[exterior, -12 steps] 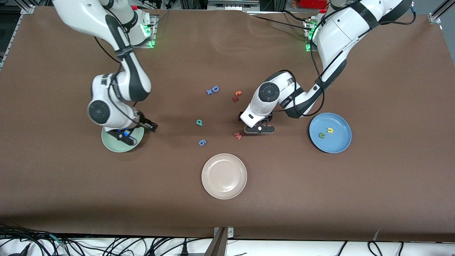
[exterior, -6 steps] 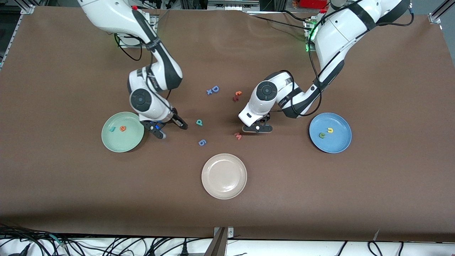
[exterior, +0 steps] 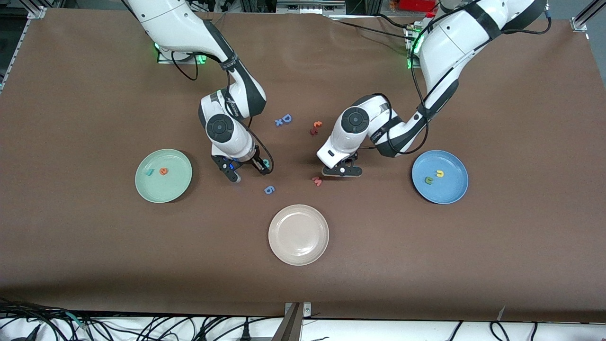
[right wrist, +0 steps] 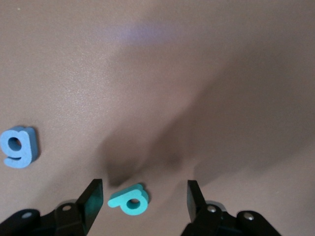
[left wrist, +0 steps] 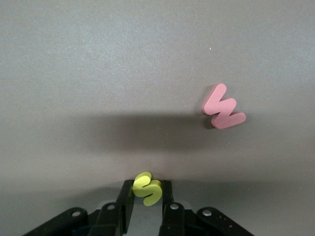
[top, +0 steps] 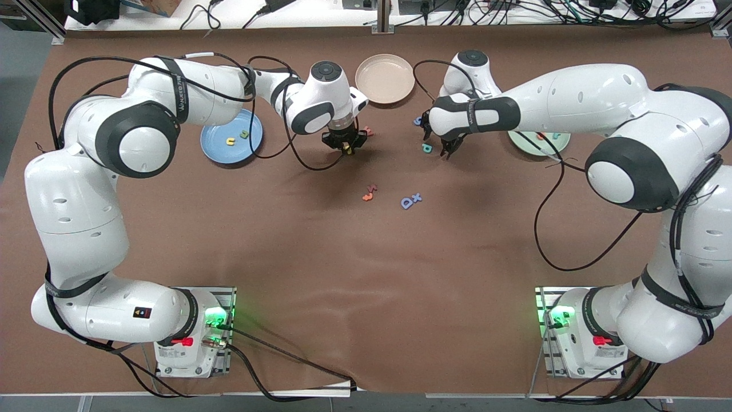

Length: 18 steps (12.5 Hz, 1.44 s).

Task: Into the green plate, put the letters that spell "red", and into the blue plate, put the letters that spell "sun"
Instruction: 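Grasp the teal p with the right gripper while the left gripper carries s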

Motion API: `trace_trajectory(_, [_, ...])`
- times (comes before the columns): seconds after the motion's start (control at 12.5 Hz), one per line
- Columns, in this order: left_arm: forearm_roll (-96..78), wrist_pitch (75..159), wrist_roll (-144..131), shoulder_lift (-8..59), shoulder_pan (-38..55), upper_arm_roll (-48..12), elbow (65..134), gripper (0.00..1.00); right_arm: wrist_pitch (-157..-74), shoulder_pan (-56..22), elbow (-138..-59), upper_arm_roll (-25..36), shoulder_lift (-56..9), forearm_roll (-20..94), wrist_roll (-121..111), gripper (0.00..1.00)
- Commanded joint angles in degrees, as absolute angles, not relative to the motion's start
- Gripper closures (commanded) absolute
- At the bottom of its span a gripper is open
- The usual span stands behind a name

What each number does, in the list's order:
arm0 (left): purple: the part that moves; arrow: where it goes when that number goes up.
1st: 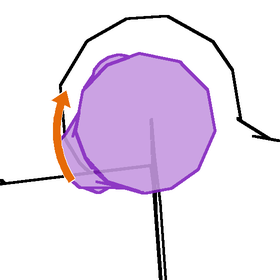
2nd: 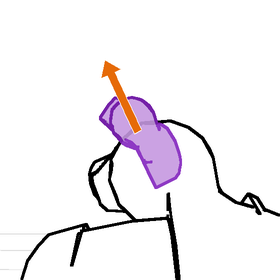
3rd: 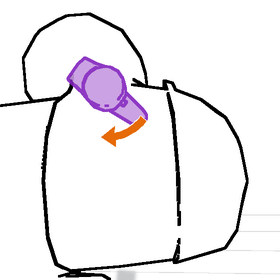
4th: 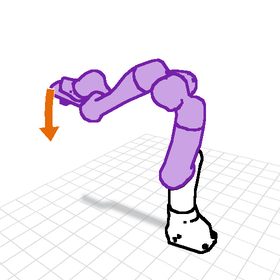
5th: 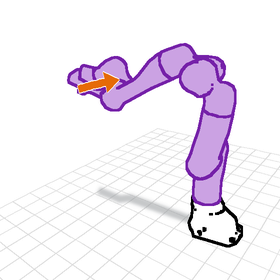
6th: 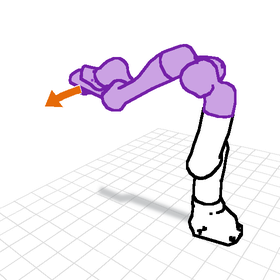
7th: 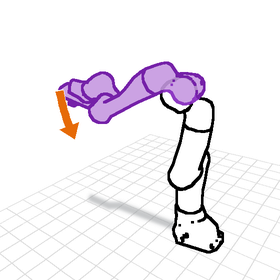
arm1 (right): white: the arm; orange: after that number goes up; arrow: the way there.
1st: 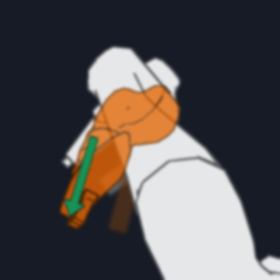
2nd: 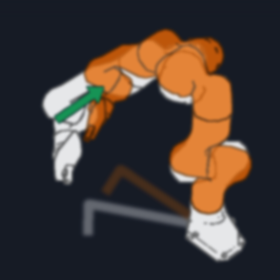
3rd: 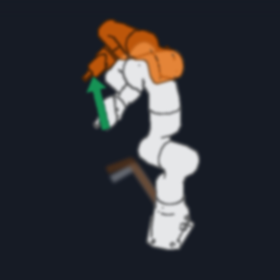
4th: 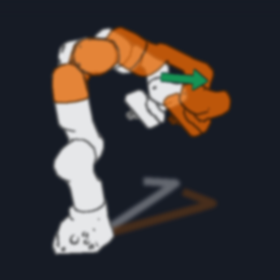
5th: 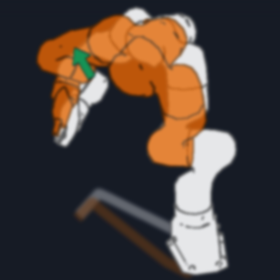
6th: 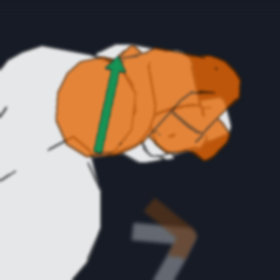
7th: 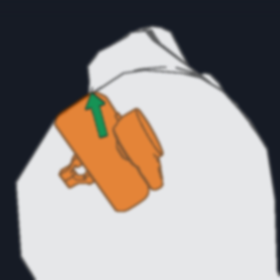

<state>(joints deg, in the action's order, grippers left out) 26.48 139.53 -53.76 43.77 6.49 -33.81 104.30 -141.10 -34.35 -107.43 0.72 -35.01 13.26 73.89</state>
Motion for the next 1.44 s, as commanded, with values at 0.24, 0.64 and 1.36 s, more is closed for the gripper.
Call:
trace_trajectory(0.24, [28.30,132.05,-53.62,40.18,3.88,-34.18,103.62,0.87,-142.47,-34.63,-106.00,0.18,-36.56,21.95,75.85,0.26])
trace_trajectory(0.64, [27.33,116.49,-38.72,33.58,-1.13,-34.54,103.54,0.88,-142.82,-35.50,-106.17,0.18,-36.91,22.76,75.85,0.32])
trace_trajectory(1.36, [28.04,108.72,-4.33,32.17,-22.31,-34.45,105.81,0.86,-143.44,-35.60,-106.52,0.35,-37.53,22.06,75.15,0.84])
